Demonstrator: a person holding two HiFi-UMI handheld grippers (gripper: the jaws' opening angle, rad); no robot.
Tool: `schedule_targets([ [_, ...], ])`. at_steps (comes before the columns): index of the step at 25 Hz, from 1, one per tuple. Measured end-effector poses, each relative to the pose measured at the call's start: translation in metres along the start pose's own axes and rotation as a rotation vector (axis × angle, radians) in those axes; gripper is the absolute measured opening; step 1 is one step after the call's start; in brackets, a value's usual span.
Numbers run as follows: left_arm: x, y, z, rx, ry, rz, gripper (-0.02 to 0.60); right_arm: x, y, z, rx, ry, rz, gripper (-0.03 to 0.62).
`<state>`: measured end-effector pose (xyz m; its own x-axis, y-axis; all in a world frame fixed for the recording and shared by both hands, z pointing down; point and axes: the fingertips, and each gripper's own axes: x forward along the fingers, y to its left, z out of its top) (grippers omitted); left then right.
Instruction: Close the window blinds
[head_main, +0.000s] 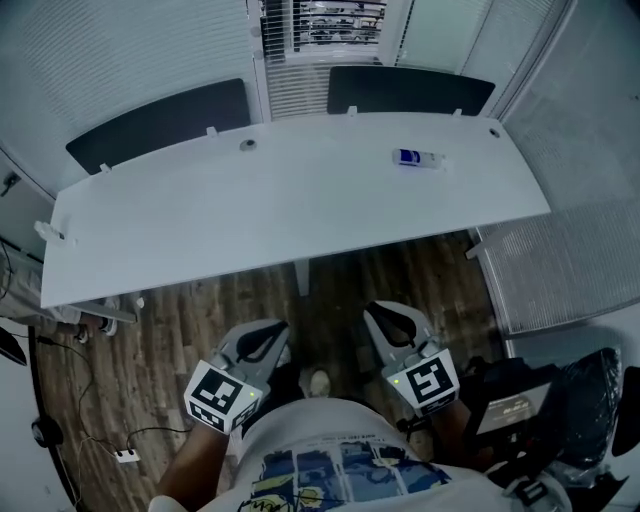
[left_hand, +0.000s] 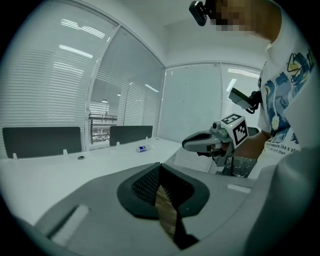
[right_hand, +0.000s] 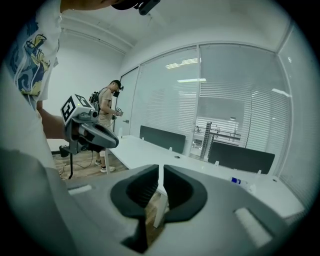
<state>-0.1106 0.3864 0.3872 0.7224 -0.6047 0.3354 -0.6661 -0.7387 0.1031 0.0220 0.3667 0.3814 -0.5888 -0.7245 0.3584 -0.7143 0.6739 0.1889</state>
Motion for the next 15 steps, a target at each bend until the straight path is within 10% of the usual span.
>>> schedule_targets([
  [15, 0.094, 0.141, 0.067, 0.043, -0.070, -0.015, 0.003, 0.117, -0.090, 0.046, 0.027, -0.018, -0.067, 0.018],
])
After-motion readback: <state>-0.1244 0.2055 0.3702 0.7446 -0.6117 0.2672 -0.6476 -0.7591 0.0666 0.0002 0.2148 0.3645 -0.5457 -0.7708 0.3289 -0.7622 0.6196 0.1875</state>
